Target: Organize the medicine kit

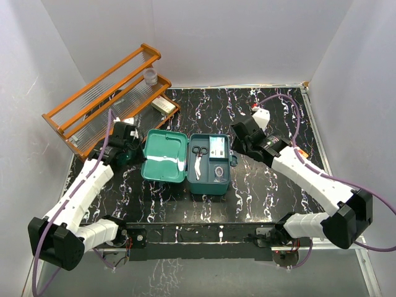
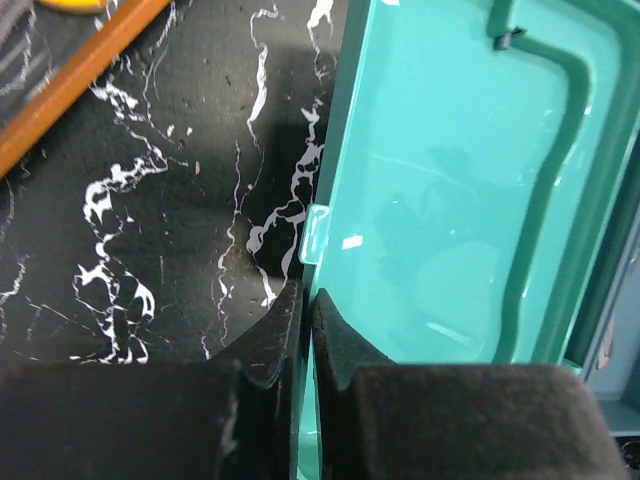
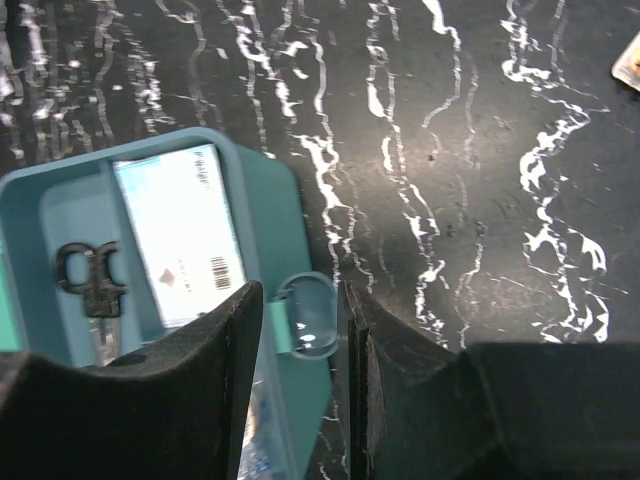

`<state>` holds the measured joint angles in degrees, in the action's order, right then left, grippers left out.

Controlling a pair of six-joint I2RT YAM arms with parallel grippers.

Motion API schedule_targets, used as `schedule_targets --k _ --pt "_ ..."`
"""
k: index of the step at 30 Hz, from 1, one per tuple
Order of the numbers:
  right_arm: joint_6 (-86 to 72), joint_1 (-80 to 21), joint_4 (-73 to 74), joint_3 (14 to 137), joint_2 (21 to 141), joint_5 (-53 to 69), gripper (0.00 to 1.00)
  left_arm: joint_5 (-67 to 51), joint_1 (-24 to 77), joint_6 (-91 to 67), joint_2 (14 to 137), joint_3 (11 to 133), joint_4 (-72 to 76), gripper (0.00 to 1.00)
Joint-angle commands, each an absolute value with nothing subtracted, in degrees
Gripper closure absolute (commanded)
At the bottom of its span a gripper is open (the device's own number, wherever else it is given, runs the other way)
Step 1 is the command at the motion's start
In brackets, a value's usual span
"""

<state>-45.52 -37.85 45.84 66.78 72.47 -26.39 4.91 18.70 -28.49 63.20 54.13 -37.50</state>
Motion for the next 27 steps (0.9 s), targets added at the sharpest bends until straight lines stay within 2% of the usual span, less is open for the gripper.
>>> schedule_targets --k 1,7,13,20,25,27 --pt "-46.6 -36.1 44.9 64.2 72.0 -27.6 0.66 6.5 18.3 -25.1 62.8 61.3 -41.5 1.00" --pt "-45.1 -35.9 40.2 59.8 72.5 -22.7 0.67 3.4 18.3 -22.8 63.9 68.1 -44.6 1.00" --pt "-42.7 -35.6 36.4 57.5 73.4 -17.6 0.68 -4.9 18.3 -23.5 64.8 72.3 -43.7 1.00" --pt "-40.2 -35.6 32.0 55.6 73.9 -11.1 0.68 -16.8 18.3 -27.1 64.5 71.3 -39.1 1.00" --pt "-39.4 -35.6 31.0 55.0 74.3 -9.0 0.68 -19.5 18.3 -28.3 64.4 70.5 -38.5 1.00" --pt "-39.2 -35.6 30.5 54.9 74.3 -8.1 0.68 -20.3 18.3 -28.5 64.1 70.3 -38.4 0.96"
